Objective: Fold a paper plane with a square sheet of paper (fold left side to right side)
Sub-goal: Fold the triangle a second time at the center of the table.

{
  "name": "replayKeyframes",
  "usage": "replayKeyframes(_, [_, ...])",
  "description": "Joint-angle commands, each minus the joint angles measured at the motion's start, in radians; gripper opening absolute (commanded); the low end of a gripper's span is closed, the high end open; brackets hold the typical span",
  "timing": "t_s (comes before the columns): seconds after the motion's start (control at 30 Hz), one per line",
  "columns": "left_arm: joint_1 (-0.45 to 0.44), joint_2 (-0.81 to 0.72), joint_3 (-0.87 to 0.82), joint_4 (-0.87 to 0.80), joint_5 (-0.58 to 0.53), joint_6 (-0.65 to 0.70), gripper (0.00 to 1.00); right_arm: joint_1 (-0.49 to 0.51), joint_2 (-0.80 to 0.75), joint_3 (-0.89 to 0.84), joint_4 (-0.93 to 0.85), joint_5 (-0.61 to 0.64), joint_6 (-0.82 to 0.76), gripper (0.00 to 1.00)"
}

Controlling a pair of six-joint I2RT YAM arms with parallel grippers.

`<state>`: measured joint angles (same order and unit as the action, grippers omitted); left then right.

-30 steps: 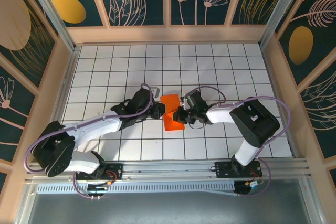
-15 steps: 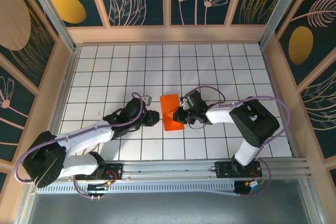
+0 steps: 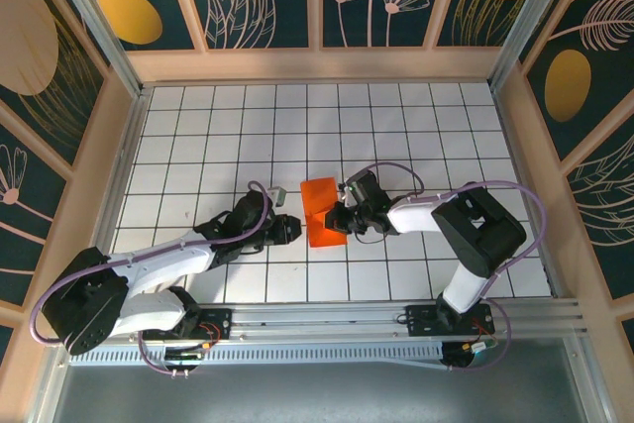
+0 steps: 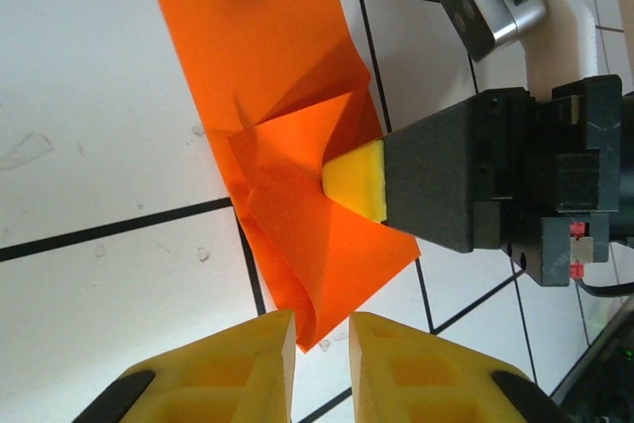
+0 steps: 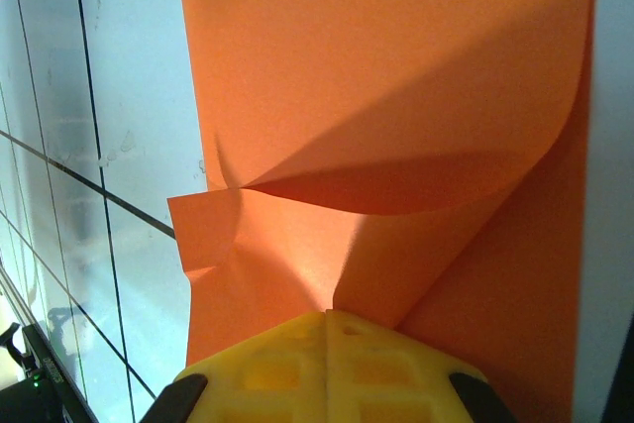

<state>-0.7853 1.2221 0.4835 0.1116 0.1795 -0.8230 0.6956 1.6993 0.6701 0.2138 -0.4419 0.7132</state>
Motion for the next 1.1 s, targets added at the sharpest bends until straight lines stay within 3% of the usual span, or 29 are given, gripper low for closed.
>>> replayKeyframes(0.0, [0.004, -0.002, -0.012, 0.042, 0.030, -0.024, 0.20, 0.018, 0.044, -0.002, -0.065, 0.031, -0.014, 0.00])
replayKeyframes(0.5, [-0.021, 0.134, 0.000, 0.187, 0.148, -0.062, 0.16, 0.020, 0.052, 0.001, -0.068, 0.026, -0.017, 0.00])
replayKeyframes(1.07, [-0.084, 0.281, 0.085, 0.220, 0.146, -0.052, 0.14, 0.022, 0.054, -0.003, -0.072, 0.028, -0.020, 0.00])
